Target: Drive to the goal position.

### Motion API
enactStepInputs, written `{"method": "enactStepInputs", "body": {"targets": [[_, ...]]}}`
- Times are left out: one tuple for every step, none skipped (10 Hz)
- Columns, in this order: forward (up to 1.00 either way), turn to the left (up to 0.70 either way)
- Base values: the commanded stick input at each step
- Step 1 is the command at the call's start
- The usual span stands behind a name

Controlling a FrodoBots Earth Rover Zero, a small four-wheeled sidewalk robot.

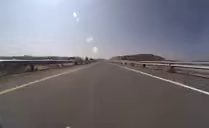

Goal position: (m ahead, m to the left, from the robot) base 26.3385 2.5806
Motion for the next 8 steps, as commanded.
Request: {"method": "enactStepInputs", "body": {"targets": [[1.0,0.0],[1.0,0.0],[1.0,0.0],[1.0,0.0],[1.0,0.0],[1.0,0.0],[1.0,0.0],[1.0,0.0]]}}
